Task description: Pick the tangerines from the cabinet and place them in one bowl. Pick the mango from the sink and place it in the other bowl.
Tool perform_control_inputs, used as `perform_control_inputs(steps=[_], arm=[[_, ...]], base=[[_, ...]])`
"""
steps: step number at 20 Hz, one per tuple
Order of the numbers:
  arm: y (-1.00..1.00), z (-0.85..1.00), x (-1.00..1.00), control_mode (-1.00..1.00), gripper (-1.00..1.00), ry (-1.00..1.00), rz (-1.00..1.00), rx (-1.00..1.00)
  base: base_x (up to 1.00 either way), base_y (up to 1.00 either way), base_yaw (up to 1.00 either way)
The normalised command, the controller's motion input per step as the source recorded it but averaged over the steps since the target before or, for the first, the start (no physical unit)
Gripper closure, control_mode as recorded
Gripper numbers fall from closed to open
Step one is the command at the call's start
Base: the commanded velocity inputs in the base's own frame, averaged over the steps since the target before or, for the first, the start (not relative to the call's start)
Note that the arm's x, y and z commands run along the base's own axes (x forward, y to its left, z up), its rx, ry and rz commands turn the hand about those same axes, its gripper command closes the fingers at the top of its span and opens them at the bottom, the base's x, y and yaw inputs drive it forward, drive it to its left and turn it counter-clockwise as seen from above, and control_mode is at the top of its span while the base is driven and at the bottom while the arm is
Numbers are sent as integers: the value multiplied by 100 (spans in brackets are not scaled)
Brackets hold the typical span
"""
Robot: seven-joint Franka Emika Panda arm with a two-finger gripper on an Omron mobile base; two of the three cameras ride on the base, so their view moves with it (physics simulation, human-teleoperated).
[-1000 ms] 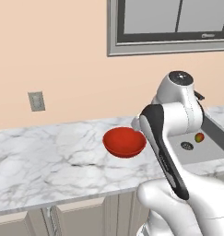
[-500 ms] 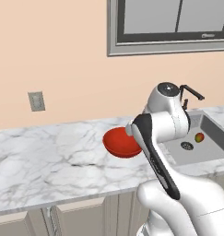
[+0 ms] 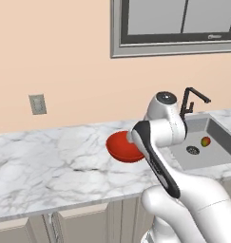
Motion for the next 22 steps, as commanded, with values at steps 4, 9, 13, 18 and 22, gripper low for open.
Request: perform_control_inputs(steps=[4,9,13,18,22], arm=[[0,-27,24,-100,100,7,0,0],[0,-23,27,-100,100,7,0,0],[0,-25,20,-100,100,7,0,0],[0,-29,21,-100,100,4,0,0],[2,-30,12,-100,100,0,0,0]], base=[[0,0,0],[0,0,0],[0,0,0],[0,0,0],[0,0,0]])
